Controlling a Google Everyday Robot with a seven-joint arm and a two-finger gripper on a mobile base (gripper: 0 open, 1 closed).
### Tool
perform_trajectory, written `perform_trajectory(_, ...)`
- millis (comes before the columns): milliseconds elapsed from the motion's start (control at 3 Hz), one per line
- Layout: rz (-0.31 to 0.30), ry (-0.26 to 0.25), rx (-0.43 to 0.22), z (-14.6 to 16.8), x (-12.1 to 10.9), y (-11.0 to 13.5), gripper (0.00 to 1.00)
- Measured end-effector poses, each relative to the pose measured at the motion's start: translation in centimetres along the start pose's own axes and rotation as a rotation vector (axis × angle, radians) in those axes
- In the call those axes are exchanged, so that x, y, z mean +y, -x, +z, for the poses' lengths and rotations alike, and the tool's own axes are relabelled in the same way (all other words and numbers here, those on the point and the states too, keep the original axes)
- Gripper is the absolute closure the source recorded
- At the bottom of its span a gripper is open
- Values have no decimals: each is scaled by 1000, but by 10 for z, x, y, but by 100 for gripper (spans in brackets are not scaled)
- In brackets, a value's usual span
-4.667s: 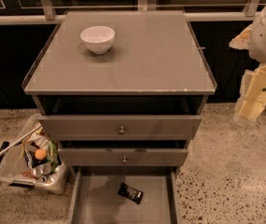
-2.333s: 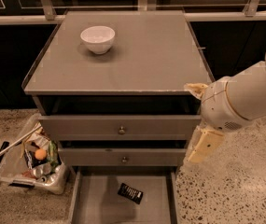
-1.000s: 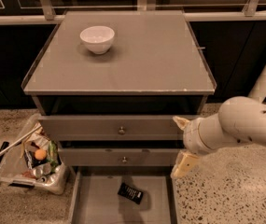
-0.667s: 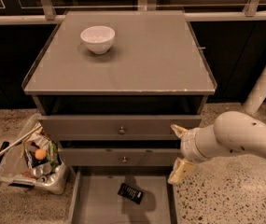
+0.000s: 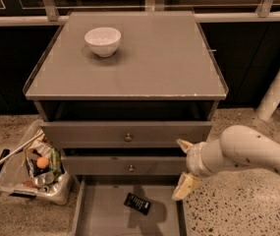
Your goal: Pick rxbar chocolate from bottom drawer and place on counter
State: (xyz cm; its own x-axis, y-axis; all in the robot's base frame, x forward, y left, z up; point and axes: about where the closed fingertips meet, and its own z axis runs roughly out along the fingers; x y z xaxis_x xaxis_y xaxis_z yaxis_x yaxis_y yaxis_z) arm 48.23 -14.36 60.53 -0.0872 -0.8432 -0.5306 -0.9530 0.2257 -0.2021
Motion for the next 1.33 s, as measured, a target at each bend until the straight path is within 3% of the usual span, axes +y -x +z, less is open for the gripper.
perform_trajectory(667,39,38,-93,84,32,-25,0)
perform_trajectory(1000,41,22,-138,129,46,-31,0)
perform_trajectory(1333,48,27,-133,174,52,-38,0)
